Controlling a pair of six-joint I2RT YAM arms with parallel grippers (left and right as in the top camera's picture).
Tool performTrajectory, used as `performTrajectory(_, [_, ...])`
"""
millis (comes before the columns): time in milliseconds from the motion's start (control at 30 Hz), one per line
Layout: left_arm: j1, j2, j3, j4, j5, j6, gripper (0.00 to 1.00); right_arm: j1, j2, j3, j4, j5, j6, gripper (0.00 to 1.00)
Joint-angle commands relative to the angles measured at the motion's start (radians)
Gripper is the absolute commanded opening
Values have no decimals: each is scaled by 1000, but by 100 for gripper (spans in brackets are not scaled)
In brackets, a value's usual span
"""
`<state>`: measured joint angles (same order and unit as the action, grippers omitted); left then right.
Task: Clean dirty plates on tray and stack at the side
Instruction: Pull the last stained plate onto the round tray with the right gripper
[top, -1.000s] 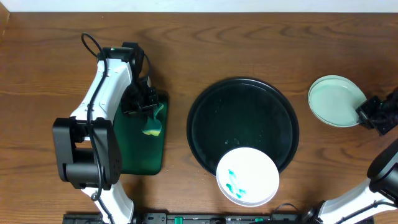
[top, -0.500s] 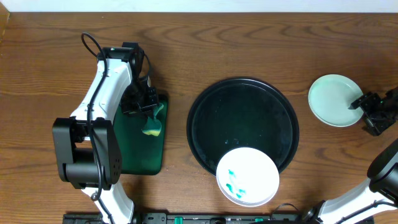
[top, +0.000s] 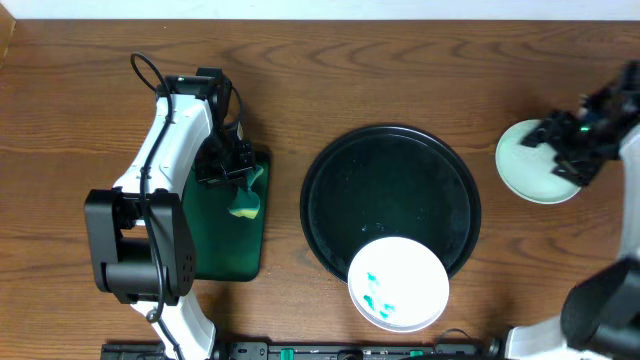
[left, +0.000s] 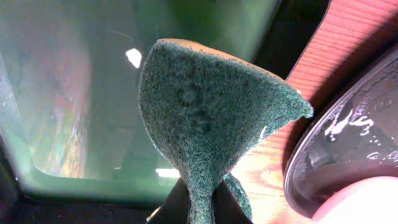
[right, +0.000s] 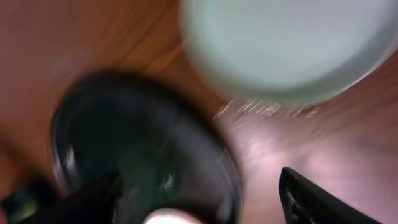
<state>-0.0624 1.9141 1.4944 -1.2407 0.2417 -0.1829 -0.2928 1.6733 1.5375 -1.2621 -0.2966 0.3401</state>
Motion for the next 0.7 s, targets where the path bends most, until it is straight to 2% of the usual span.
performTrajectory(0, [2, -6, -6, -3, 13, 7, 7, 113, -22, -3, -66, -21, -23, 77])
performTrajectory(300, [2, -6, -6, -3, 13, 11, 8, 351, -92, -177, -112, 61, 84, 75])
performTrajectory(533, [2, -6, -6, -3, 13, 11, 7, 501, -259, -364, -85, 116, 229, 72])
performTrajectory(667, [2, -6, -6, -3, 13, 11, 7, 558, -354, -450, -88, 112, 294, 67])
